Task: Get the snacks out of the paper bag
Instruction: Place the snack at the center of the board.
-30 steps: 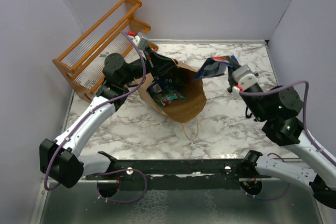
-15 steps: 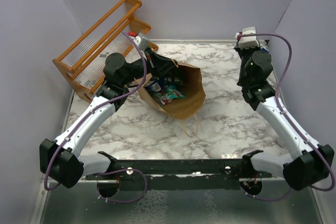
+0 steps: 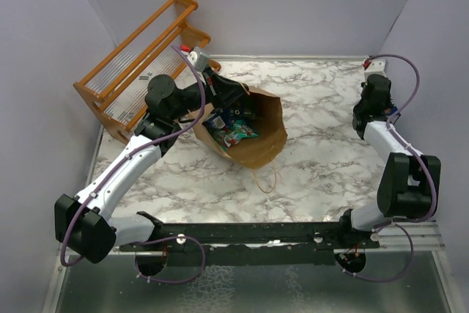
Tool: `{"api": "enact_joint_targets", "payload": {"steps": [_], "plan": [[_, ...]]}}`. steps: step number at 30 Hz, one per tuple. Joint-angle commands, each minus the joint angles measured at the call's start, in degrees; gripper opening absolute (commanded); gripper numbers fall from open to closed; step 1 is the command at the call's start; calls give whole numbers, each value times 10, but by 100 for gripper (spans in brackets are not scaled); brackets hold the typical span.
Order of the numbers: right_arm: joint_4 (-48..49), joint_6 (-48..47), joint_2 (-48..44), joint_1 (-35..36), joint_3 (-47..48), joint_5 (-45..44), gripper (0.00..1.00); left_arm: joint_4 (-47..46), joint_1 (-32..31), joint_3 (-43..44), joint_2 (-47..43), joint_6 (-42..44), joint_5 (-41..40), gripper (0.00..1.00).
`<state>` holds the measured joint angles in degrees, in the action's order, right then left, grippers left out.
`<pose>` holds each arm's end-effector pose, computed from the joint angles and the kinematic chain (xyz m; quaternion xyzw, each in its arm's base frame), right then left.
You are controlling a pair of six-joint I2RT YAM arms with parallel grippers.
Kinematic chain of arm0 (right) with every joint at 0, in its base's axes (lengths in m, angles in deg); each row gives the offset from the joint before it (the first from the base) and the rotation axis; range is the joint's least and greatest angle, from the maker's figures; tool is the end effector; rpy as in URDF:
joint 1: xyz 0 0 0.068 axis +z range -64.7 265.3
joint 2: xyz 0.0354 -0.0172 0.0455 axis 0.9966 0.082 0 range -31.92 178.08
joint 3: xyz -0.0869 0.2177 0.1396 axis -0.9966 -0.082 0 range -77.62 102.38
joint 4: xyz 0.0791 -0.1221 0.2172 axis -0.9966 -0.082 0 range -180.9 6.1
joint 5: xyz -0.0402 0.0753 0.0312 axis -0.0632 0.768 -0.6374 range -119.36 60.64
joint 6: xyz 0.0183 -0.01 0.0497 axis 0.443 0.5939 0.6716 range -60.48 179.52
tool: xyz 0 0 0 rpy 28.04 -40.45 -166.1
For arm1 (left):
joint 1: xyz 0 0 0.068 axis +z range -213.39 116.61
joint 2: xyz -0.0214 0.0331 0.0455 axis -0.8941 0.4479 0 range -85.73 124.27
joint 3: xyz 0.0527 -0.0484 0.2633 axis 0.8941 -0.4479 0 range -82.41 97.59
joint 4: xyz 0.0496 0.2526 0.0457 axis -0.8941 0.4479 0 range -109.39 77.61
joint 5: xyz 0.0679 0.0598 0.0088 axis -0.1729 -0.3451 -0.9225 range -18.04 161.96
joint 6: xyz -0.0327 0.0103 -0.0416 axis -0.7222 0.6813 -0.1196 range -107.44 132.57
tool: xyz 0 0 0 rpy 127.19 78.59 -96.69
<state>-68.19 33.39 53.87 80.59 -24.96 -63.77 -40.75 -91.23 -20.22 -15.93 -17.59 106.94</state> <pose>0.3343 -0.0476 0.2622 0.0289 0.7891 -0.3802 0.4816 0.2379 -0.1487 0.4128 0.2245 0.5935 -0.5260 0.5663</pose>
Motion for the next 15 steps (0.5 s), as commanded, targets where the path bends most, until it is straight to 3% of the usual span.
{"api": "enact_joint_targets", "payload": {"steps": [1, 3, 7, 9, 11, 13, 15], "plan": [[102, -40, 21, -12, -13, -37, 1, 5, -19, 5, -16, 18, -15, 0], [93, -40, 48, -11, -16, -27, 1, 6, -23, 6, -17, 19, -16, 0], [-27, 23, 133, 5, 30, 10, 1, 3, -24, 4, -23, 17, -17, 0], [-82, 31, 182, 36, 61, -11, 1, 6, -24, 5, -25, 21, -20, 0], [-72, 11, 208, 81, 58, -33, 1, 10, -24, 6, -24, 24, -21, 0], [-64, 21, 211, 118, 52, -11, 1, 12, -24, 7, -23, 25, -21, 0], [-120, 77, 210, 130, 76, 38, 1, 13, -24, 7, -22, 26, -22, 0]]}}
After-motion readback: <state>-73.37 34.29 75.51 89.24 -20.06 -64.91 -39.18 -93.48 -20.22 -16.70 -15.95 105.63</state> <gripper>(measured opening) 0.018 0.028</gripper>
